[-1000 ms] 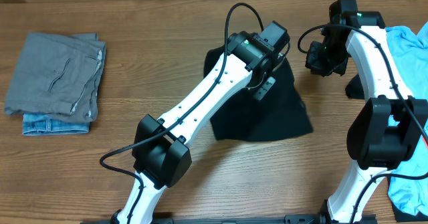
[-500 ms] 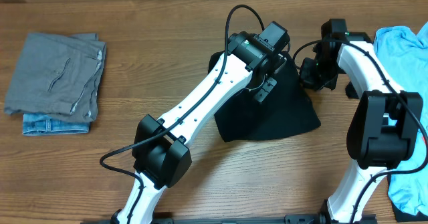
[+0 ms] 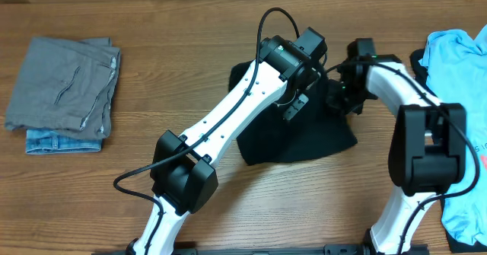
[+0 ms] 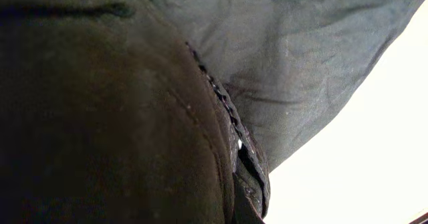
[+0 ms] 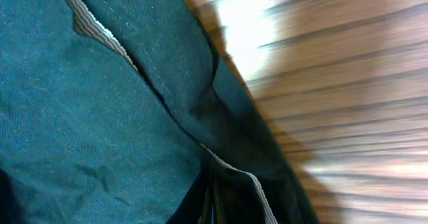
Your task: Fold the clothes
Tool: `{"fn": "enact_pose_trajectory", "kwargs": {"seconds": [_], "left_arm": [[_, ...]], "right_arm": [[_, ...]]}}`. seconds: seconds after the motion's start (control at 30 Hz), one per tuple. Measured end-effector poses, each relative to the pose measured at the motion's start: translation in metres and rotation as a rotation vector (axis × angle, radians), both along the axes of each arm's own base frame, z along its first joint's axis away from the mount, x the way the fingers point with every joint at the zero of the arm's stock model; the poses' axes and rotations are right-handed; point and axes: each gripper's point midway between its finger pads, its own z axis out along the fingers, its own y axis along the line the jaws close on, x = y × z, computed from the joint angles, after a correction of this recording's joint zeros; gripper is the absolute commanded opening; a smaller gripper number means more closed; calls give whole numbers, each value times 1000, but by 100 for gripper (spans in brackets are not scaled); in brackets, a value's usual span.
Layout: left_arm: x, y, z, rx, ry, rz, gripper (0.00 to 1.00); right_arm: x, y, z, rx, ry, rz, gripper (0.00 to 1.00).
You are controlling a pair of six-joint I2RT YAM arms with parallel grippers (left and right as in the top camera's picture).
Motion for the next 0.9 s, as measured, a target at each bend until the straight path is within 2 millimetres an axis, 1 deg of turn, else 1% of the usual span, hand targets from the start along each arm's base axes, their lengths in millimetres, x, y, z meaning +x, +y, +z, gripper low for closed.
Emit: {"fn": "enact_pose_trajectory", "kwargs": {"seconds": [0.13, 0.2, 0.27, 0.33, 0.37, 0.47, 0.63, 0.9], "left_arm": [[-2, 13, -1, 62, 2, -23, 4], [-4, 18, -1, 79, 11, -24, 4], [-3, 22, -2, 85, 18, -23, 5], [-1, 25, -2, 77, 25, -22, 11], [0, 25, -2, 69, 29, -19, 13], [1, 22, -2, 49, 35, -13, 10], [6, 15, -1, 15, 19, 8, 9], [7, 13, -3, 2, 16, 34, 7]], "right_arm": [[-5, 45, 0, 8, -5, 51, 4], [-7, 61, 0, 15, -9, 60, 4], [-8, 70, 0, 8, -13, 60, 4], [-8, 73, 0, -10, -16, 47, 4], [-8, 73, 0, -14, -14, 40, 4], [-8, 73, 0, -14, -10, 22, 4], [-9, 73, 0, -10, -5, 15, 4], [-9, 70, 1, -2, -1, 17, 4]]}}
